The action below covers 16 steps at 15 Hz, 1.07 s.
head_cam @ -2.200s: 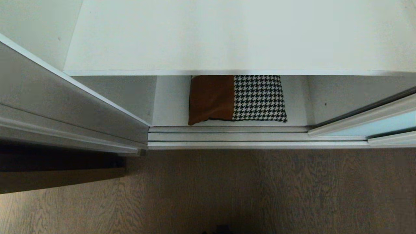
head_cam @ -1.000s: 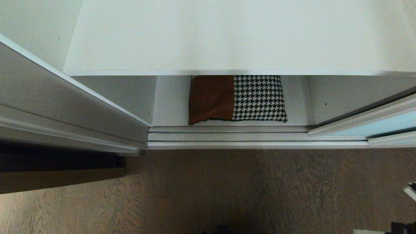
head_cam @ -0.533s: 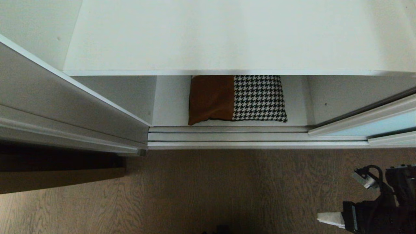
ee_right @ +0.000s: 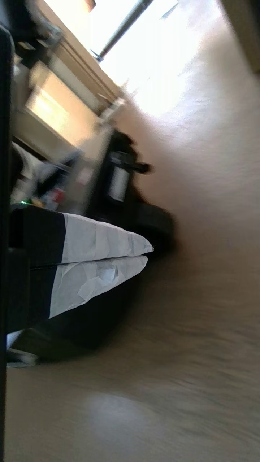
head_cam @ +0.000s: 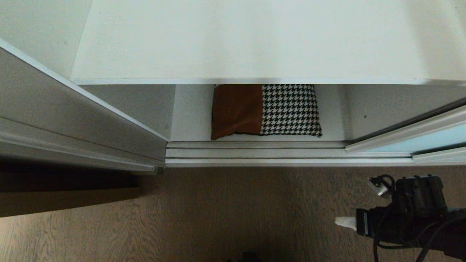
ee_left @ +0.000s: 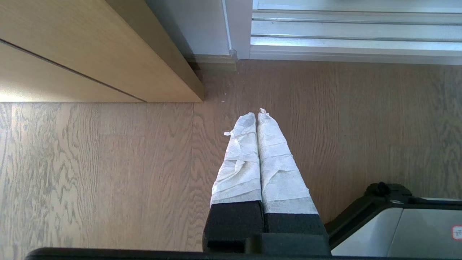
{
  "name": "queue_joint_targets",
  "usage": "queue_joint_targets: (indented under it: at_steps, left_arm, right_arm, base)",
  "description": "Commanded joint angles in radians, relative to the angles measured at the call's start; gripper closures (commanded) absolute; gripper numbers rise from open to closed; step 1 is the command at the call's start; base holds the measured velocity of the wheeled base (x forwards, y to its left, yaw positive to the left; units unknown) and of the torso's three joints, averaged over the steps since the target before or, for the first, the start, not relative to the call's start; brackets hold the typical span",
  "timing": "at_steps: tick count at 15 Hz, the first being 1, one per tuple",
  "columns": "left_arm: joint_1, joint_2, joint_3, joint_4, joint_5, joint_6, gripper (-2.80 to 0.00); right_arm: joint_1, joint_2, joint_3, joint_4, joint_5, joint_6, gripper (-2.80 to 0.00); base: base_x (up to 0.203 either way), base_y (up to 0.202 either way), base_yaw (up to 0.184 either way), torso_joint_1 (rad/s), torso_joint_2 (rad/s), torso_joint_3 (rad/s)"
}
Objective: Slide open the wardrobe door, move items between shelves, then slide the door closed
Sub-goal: Place the pillow on the higher shelf
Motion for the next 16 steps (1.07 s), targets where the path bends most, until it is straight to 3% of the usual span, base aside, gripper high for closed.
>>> queue_joint_targets:
  at_steps: [1, 6, 12, 13, 16]
  left_arm:
    - [0.0, 0.001, 0.002, 0.0, 0.0, 0.0, 0.0]
    - [0.0, 0.001, 0.002, 0.0, 0.0, 0.0, 0.0]
    - [0.0, 0.001, 0.002, 0.0, 0.0, 0.0, 0.0]
    - [0.0, 0.001, 0.002, 0.0, 0.0, 0.0, 0.0]
    - [0.0, 0.001, 0.002, 0.0, 0.0, 0.0, 0.0]
  right_arm:
    - [-0.024, 0.04, 0.005, -0.105, 0.001, -0.028, 0.0]
    - [-0.039, 0.044, -0.11, -0.164, -0.022, -0.065, 0.0]
    - [-0.073, 0.28, -0.244, -0.301, -0.036, -0.06, 0.0]
    - [-0.078, 0.32, -0.261, -0.338, -0.054, -0.059, -2.8]
    - [-0.085, 0.385, -0.349, -0.393, -0.109, -0.001, -2.8]
  base:
    - [0.0, 0.0, 0.0, 0.0, 0.0, 0.0]
    - [0.0, 0.0, 0.0, 0.0, 0.0, 0.0]
    - [0.0, 0.0, 0.0, 0.0, 0.0, 0.0]
    - [0.0, 0.0, 0.0, 0.0, 0.0, 0.0]
    - [0.0, 0.0, 0.0, 0.0, 0.0, 0.0]
